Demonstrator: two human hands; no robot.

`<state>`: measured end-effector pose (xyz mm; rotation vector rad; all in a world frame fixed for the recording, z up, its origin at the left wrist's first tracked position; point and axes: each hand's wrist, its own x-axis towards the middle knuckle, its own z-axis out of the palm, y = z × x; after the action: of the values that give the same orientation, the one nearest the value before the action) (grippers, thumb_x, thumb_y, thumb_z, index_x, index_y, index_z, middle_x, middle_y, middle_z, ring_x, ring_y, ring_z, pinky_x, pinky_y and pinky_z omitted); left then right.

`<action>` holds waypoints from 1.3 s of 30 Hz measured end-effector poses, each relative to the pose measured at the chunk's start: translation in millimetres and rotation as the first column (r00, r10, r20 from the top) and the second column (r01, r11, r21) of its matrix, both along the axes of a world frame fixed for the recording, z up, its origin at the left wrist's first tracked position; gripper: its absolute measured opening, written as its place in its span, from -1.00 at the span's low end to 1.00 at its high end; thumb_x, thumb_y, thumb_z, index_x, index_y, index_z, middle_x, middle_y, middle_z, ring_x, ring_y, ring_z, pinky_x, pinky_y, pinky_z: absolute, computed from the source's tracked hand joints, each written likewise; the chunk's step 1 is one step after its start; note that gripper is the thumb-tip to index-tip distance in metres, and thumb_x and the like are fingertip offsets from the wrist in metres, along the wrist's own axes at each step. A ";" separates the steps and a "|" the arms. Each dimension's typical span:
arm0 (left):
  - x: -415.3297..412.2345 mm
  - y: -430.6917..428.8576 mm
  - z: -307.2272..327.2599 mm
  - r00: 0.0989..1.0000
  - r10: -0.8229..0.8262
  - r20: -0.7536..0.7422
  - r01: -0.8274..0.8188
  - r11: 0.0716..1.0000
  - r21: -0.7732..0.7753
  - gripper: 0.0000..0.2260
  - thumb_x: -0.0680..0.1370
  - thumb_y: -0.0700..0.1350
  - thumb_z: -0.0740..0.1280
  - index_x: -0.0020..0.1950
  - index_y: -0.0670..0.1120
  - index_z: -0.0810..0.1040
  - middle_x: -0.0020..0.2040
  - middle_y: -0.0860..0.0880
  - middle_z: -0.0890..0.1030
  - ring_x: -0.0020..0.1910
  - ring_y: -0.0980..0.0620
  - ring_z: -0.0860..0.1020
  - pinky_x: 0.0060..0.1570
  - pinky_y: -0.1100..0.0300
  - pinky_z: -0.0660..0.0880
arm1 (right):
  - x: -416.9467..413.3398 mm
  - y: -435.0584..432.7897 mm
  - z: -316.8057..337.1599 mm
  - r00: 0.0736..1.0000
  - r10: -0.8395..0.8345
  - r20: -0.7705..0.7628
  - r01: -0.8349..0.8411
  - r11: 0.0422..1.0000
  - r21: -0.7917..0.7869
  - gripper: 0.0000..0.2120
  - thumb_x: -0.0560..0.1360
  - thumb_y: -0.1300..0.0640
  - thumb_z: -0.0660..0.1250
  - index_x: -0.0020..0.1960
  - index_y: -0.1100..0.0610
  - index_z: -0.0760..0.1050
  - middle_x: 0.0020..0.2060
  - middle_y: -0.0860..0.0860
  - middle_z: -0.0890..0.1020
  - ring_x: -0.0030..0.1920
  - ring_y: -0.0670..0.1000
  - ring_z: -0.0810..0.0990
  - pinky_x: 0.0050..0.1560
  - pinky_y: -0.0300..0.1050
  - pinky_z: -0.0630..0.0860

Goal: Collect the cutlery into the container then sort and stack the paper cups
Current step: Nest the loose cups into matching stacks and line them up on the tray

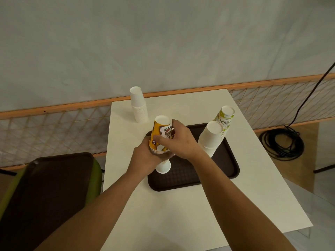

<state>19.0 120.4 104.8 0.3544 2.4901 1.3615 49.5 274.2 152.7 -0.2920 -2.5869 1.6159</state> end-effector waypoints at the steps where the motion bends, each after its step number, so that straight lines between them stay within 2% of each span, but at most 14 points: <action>1: 0.2 0.1 1.3 1.000 0.000 -0.008 0.000 1.000 0.006 -0.10 0.12 0.49 0.48 0.38 0.16 0.41 0.12 0.25 0.58 0.05 0.12 0.58 0.01 0.34 0.49 | -0.4 1.9 0.8 1.000 0.013 0.019 -0.014 1.000 0.009 -0.48 0.44 -0.11 0.54 0.30 0.04 0.49 0.14 -0.03 0.63 0.09 -0.06 0.63 0.05 -0.26 0.57; 3: 0.6 -0.6 3.9 1.000 -0.014 -0.014 0.014 1.000 0.005 -0.11 0.12 0.49 0.49 0.37 0.15 0.42 0.14 0.22 0.60 0.07 0.10 0.60 0.06 0.27 0.52 | 0.6 4.5 1.8 0.999 0.021 0.035 -0.021 1.000 0.008 -0.46 0.43 -0.14 0.54 0.32 0.04 0.50 0.16 -0.03 0.64 0.11 -0.05 0.64 0.11 -0.19 0.59; 8: 2.6 -6.8 2.1 1.000 -0.025 -0.009 0.025 1.000 -0.015 -0.20 0.18 0.34 0.60 0.35 0.12 0.47 0.09 0.23 0.62 0.05 0.12 0.61 -0.03 0.43 0.47 | 0.9 5.9 7.4 0.998 0.011 0.059 -0.012 1.000 0.027 -0.41 0.45 -0.19 0.50 0.39 0.00 0.48 0.20 -0.11 0.64 0.12 -0.09 0.62 0.13 -0.18 0.57; 13: 6.3 -9.4 1.3 0.999 -0.009 -0.032 0.009 1.000 -0.027 -0.20 0.18 0.38 0.55 0.33 0.10 0.49 0.08 0.23 0.61 0.04 0.13 0.59 -0.06 0.47 0.45 | 3.5 3.8 8.5 0.999 -0.021 0.038 0.019 0.999 0.039 -0.45 0.44 -0.18 0.51 0.36 -0.02 0.51 0.12 -0.17 0.63 0.06 -0.13 0.62 -0.05 -0.41 0.51; 15: 7.2 -10.1 1.5 0.999 -0.008 -0.053 0.006 1.000 -0.030 -0.21 0.19 0.38 0.55 0.33 0.09 0.50 0.10 0.22 0.62 0.05 0.12 0.61 -0.01 0.39 0.50 | 3.9 2.5 8.1 0.999 -0.049 0.023 0.048 0.998 0.031 -0.46 0.45 -0.17 0.51 0.36 0.00 0.51 0.16 -0.14 0.65 0.07 -0.12 0.63 0.05 -0.28 0.58; 17: 8.0 -11.0 3.0 0.999 -0.008 -0.052 0.007 1.000 -0.028 -0.26 0.19 0.38 0.56 0.28 0.12 0.50 0.07 0.24 0.61 0.02 0.13 0.61 -0.04 0.43 0.47 | 4.1 0.2 8.9 0.996 -0.094 0.007 0.093 0.995 0.034 -0.46 0.44 -0.16 0.51 0.34 0.02 0.52 0.17 -0.10 0.67 0.09 -0.10 0.66 0.09 -0.19 0.61; 21: 7.8 -12.6 4.5 0.998 -0.009 -0.065 0.005 0.999 -0.054 -0.39 0.23 0.31 0.59 0.17 0.19 0.47 -0.01 0.26 0.58 -0.06 0.17 0.58 -0.13 0.49 0.40 | 3.7 -0.7 17.3 0.977 -0.203 -0.068 0.203 0.979 -0.001 -0.55 0.43 -0.17 0.51 0.23 0.01 0.57 0.04 -0.14 0.69 -0.02 -0.17 0.69 -0.08 -0.32 0.61; 23: 8.4 -13.4 2.9 0.997 -0.007 -0.077 0.003 0.998 -0.058 -0.34 0.24 0.29 0.60 0.25 0.12 0.50 0.03 0.24 0.58 -0.02 0.16 0.58 -0.07 0.40 0.45 | 3.6 0.4 23.9 0.967 -0.241 -0.087 0.239 0.971 -0.032 -0.68 0.43 -0.16 0.51 0.11 -0.08 0.58 -0.09 -0.25 0.68 -0.14 -0.30 0.67 -0.25 -0.45 0.53; 25: 8.6 -14.2 0.7 0.997 0.005 -0.074 -0.009 0.998 -0.055 -0.31 0.24 0.28 0.61 0.29 0.08 0.51 0.05 0.21 0.60 0.00 0.14 0.58 -0.03 0.33 0.49 | 3.4 2.5 30.0 0.945 -0.312 -0.102 0.301 0.947 -0.109 -0.79 0.42 -0.17 0.51 -0.02 -0.16 0.57 -0.21 -0.32 0.66 -0.18 -0.37 0.64 -0.31 -0.48 0.51; 28: 8.5 -16.1 -1.9 0.998 0.044 -0.053 -0.046 0.998 -0.034 -0.34 0.25 0.26 0.61 0.26 0.08 0.53 0.03 0.20 0.61 -0.04 0.15 0.59 -0.12 0.42 0.47 | 2.9 7.2 33.7 0.870 -0.476 -0.126 0.427 0.857 -0.287 -0.67 0.34 -0.27 0.47 -0.02 -0.09 0.63 -0.20 -0.23 0.72 -0.14 -0.24 0.70 -0.20 -0.30 0.63; 31: 7.3 -17.9 -3.7 0.996 0.087 -0.019 -0.087 0.996 -0.012 -0.37 0.26 0.26 0.60 0.23 0.08 0.54 0.02 0.20 0.60 -0.05 0.16 0.59 -0.18 0.47 0.41 | 1.1 11.1 30.4 0.776 -0.613 -0.150 0.528 0.760 -0.379 -0.57 0.28 -0.32 0.44 0.04 -0.11 0.59 -0.17 -0.25 0.71 -0.11 -0.28 0.68 -0.25 -0.40 0.56; 34: 6.2 -18.8 -4.0 0.993 0.122 0.012 -0.122 0.992 0.012 -0.37 0.24 0.30 0.57 0.21 0.10 0.53 0.04 0.18 0.61 -0.08 0.20 0.58 -0.17 0.45 0.41 | -7.3 14.9 17.1 0.745 -0.639 -0.192 0.587 0.764 -0.268 -0.48 0.30 -0.29 0.48 0.16 -0.06 0.54 -0.05 -0.21 0.67 -0.03 -0.20 0.67 -0.14 -0.36 0.59; 37: 6.0 -18.5 -3.2 0.988 0.149 0.037 -0.151 0.988 0.040 -0.34 0.18 0.37 0.52 0.19 0.13 0.52 0.03 0.19 0.61 -0.07 0.25 0.58 -0.17 0.45 0.41 | -23.5 20.7 -6.4 0.779 -0.593 -0.202 0.595 0.802 -0.061 -0.43 0.32 -0.26 0.49 0.20 0.00 0.47 0.01 -0.12 0.59 0.03 -0.10 0.61 -0.03 -0.20 0.58; 39: 5.5 -18.2 -3.2 0.986 0.159 0.049 -0.161 0.986 0.047 -0.34 0.16 0.40 0.50 0.17 0.17 0.51 -0.01 0.24 0.60 -0.08 0.29 0.57 -0.18 0.46 0.41 | -36.6 23.2 -26.6 0.823 -0.536 -0.189 0.556 0.828 0.071 -0.44 0.36 -0.23 0.49 0.22 0.03 0.45 0.02 -0.10 0.52 0.06 -0.07 0.55 0.00 -0.16 0.52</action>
<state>24.5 102.2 101.6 0.1349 2.4963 1.4789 12.9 297.4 126.1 -0.7785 -2.1800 1.2087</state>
